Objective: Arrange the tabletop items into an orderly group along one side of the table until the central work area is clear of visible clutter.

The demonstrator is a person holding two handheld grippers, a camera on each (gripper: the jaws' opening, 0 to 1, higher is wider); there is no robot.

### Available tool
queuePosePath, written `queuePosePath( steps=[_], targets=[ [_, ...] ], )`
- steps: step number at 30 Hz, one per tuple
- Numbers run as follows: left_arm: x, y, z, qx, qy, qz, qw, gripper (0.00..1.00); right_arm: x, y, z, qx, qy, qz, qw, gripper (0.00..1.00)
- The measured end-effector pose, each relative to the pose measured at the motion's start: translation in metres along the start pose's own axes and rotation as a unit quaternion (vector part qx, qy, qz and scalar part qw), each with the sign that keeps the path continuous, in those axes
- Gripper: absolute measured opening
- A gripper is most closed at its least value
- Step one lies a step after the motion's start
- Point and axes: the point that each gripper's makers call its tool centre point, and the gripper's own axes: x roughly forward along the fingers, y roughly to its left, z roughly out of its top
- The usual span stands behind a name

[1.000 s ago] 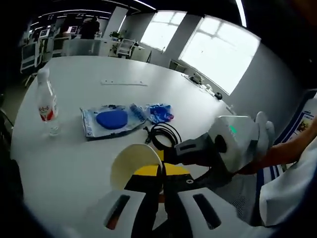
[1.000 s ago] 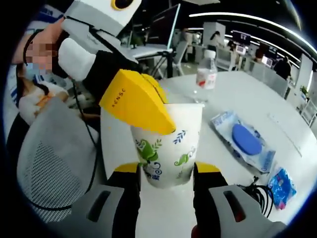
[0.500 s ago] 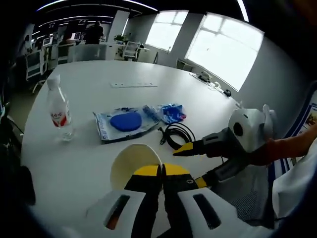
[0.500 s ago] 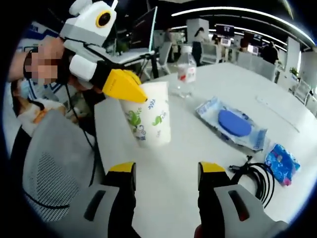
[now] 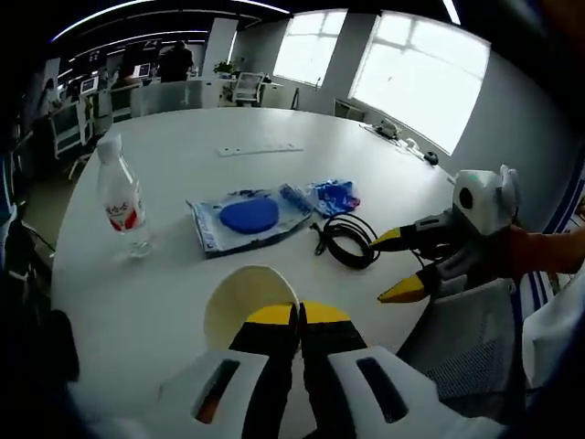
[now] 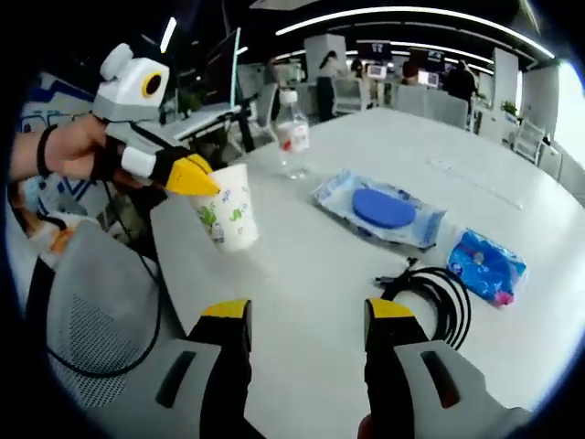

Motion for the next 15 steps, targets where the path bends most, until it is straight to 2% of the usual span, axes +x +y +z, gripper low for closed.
queuePosePath(
  steps=[9, 15],
  targets=[
    [0.006, 0.008, -0.002, 0.012, 0.006, 0.014, 0.9998, 0.0, -0.016, -0.016, -0.011, 0.024, 0.001, -0.025, 0.9994, 0.48],
    [0.014, 0.016, 0.001, 0.038, 0.013, 0.031, 0.9987, 0.0, -0.025, -0.026, -0.02, 0.046, 0.001, -0.042, 0.9981, 0.47]
  ],
)
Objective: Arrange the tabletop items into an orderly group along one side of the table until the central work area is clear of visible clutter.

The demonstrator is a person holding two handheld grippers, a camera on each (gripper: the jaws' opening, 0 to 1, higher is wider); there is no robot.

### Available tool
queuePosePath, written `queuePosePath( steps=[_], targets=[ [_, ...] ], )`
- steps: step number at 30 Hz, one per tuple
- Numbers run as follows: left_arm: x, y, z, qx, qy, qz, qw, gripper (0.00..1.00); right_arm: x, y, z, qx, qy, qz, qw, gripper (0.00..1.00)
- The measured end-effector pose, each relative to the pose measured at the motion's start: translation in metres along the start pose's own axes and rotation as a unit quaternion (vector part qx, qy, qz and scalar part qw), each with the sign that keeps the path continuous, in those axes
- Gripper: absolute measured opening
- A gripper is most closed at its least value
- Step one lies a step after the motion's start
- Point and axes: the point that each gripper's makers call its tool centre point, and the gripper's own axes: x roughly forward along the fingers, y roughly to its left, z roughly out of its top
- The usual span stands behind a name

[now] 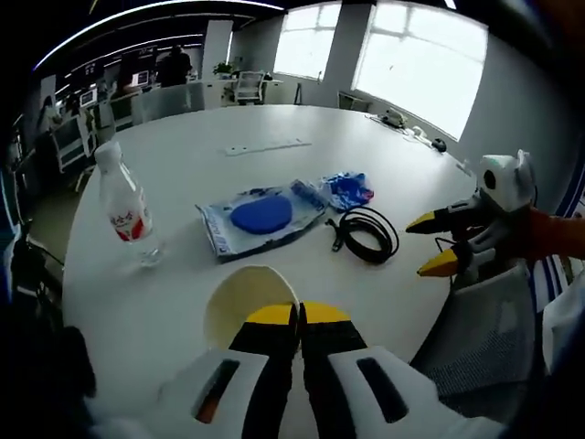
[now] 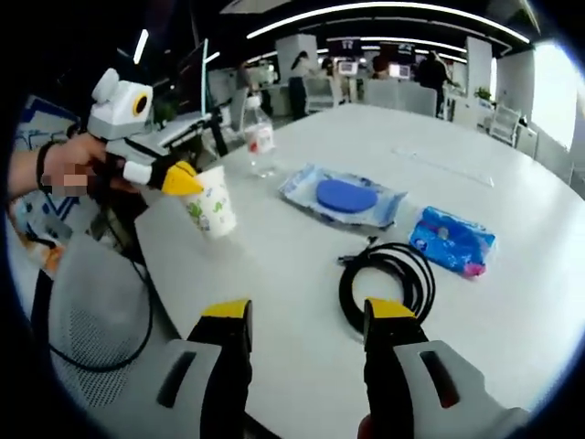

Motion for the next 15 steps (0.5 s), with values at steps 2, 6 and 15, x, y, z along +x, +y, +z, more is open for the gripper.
queuePosePath(
  steps=[2, 6, 15],
  targets=[
    [0.002, 0.003, 0.002, 0.009, 0.003, 0.007, 0.9999, 0.0, -0.002, -0.001, -0.001, 0.004, 0.002, -0.002, 1.0, 0.47],
    [0.009, 0.011, 0.007, 0.013, 0.002, 0.017, 0.9998, 0.0, -0.005, -0.004, -0.005, 0.007, 0.004, -0.006, 0.9999, 0.46],
    [0.02, 0.038, 0.012, 0.048, 0.022, 0.05, 0.9973, 0.0, -0.009, -0.01, -0.009, 0.023, 0.008, -0.012, 0.9996, 0.45]
  ],
)
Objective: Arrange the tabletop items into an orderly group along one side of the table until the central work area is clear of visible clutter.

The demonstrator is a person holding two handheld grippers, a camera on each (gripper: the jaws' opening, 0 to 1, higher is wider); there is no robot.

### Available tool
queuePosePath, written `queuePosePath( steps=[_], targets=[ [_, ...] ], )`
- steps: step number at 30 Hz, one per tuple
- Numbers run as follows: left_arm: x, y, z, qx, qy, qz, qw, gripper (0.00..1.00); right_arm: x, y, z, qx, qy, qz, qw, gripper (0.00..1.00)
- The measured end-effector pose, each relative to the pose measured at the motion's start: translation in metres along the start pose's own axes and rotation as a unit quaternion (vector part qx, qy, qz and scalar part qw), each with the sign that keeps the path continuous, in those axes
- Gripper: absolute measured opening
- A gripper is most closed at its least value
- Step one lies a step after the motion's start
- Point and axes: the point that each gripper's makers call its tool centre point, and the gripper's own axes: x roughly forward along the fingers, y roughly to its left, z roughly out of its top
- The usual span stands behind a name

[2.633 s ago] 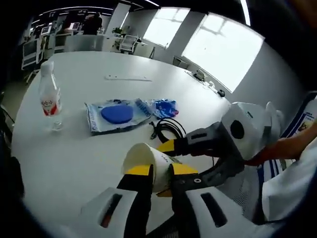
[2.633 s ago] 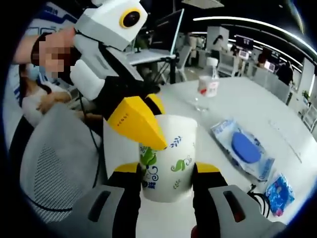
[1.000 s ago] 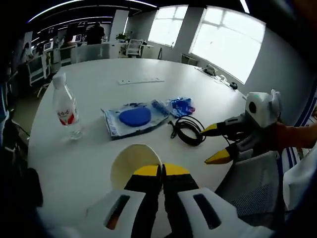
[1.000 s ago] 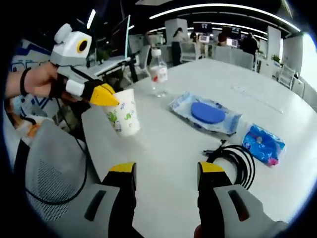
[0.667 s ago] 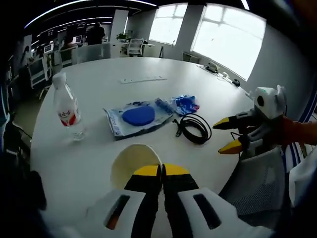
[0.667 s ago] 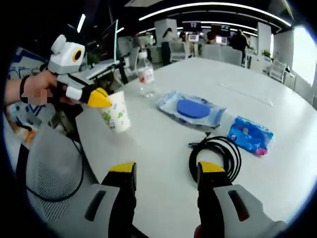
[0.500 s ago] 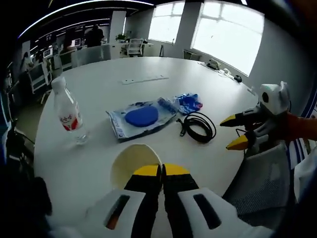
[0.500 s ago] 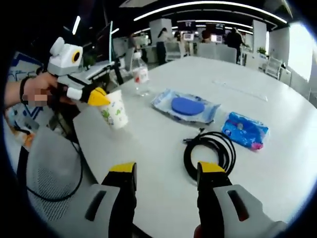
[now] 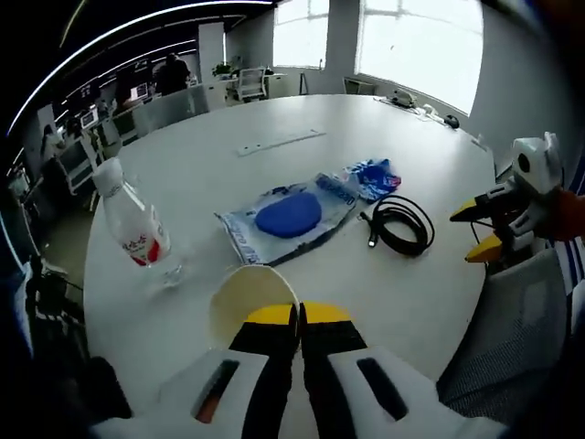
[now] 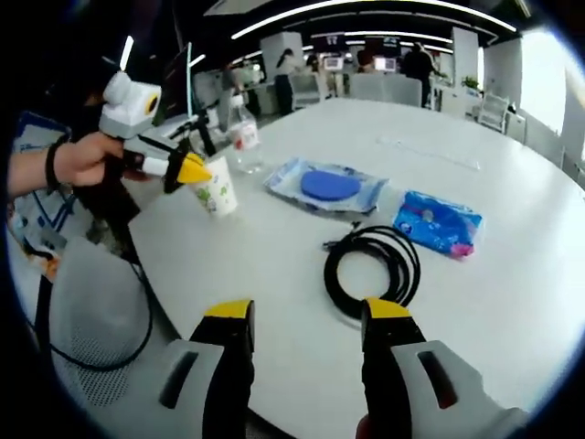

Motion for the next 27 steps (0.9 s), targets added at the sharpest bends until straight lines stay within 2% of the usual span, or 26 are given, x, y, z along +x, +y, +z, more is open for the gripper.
queuePosePath(
  steps=[10, 13, 18, 27],
  targets=[
    [0.013, 0.029, 0.007, 0.005, 0.002, 0.03, 0.9995, 0.0, 0.003, -0.006, 0.001, 0.009, 0.002, -0.002, 1.0, 0.45],
    [0.017, 0.034, 0.011, 0.025, 0.006, 0.037, 0.999, 0.0, 0.003, -0.011, 0.001, 0.013, 0.002, -0.005, 0.9999, 0.44],
    [0.022, 0.039, 0.016, 0.026, 0.004, 0.044, 0.9987, 0.0, 0.001, -0.017, -0.002, 0.019, 0.007, -0.009, 0.9998, 0.44],
    [0.039, 0.047, 0.021, 0.059, 0.015, 0.054, 0.9967, 0.0, -0.006, -0.027, -0.011, 0.032, 0.013, -0.019, 0.9992, 0.43]
  ],
)
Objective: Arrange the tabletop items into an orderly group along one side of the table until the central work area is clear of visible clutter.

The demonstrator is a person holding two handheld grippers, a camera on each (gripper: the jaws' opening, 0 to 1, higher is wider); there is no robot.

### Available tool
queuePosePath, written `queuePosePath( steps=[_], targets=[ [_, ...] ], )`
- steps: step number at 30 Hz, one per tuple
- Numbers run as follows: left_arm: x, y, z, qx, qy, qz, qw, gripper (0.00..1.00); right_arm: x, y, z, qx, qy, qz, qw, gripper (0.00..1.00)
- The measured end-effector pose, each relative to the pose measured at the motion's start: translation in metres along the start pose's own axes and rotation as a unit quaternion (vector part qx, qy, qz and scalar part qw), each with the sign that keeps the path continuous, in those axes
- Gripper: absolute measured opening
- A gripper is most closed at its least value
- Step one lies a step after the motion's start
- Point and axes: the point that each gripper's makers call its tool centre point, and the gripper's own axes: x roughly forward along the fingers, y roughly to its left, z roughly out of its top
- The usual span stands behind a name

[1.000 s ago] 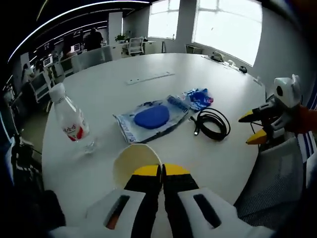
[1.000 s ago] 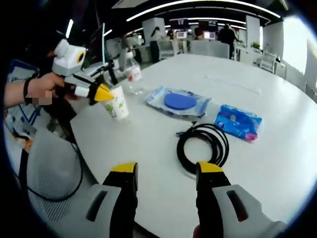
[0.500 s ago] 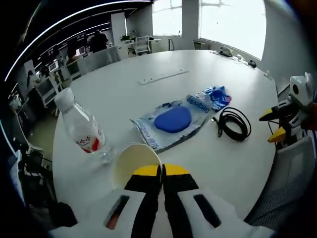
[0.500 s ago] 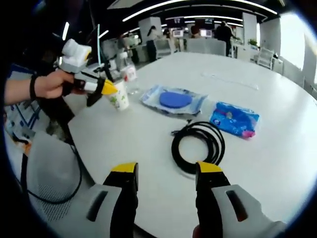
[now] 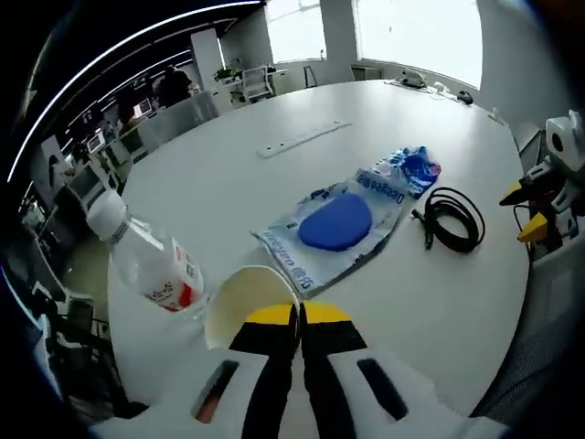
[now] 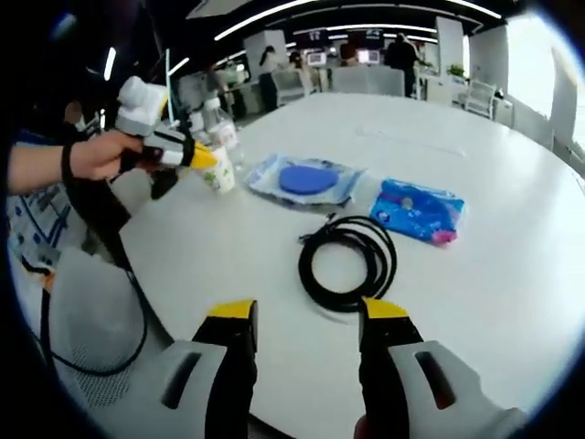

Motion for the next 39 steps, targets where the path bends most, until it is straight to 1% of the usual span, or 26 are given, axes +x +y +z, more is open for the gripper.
queuePosePath(
  steps=[2, 6, 9, 15, 18, 23, 31, 39],
  targets=[
    [0.005, 0.003, 0.003, 0.0, -0.001, 0.002, 1.0, 0.0, -0.001, -0.001, -0.001, 0.001, 0.001, -0.001, 1.0, 0.42],
    [0.014, 0.01, 0.009, 0.016, 0.0, 0.016, 0.9997, 0.0, -0.003, -0.003, -0.003, 0.005, 0.003, -0.004, 1.0, 0.42],
    [0.019, 0.014, 0.014, 0.016, -0.002, 0.02, 0.9997, 0.0, -0.004, -0.006, -0.005, 0.009, 0.004, -0.007, 0.9999, 0.42],
    [0.028, 0.018, 0.019, 0.013, -0.002, 0.032, 0.9994, 0.0, -0.008, -0.009, -0.009, 0.015, 0.006, -0.012, 0.9998, 0.42],
    [0.032, 0.019, 0.022, 0.008, -0.004, 0.034, 0.9994, 0.0, -0.009, -0.011, -0.012, 0.018, 0.007, -0.013, 0.9997, 0.42],
    [0.039, 0.02, 0.024, 0.018, 0.0, 0.041, 0.999, 0.0, -0.009, -0.013, -0.016, 0.021, 0.011, -0.014, 0.9996, 0.42],
    [0.045, 0.022, 0.027, 0.016, 0.001, 0.042, 0.999, 0.0, -0.006, -0.016, -0.012, 0.02, 0.008, -0.015, 0.9997, 0.41],
    [0.05, 0.025, 0.031, 0.014, -0.004, 0.042, 0.999, 0.0, -0.001, -0.011, -0.013, 0.018, 0.011, -0.009, 0.9997, 0.41]
  ],
)
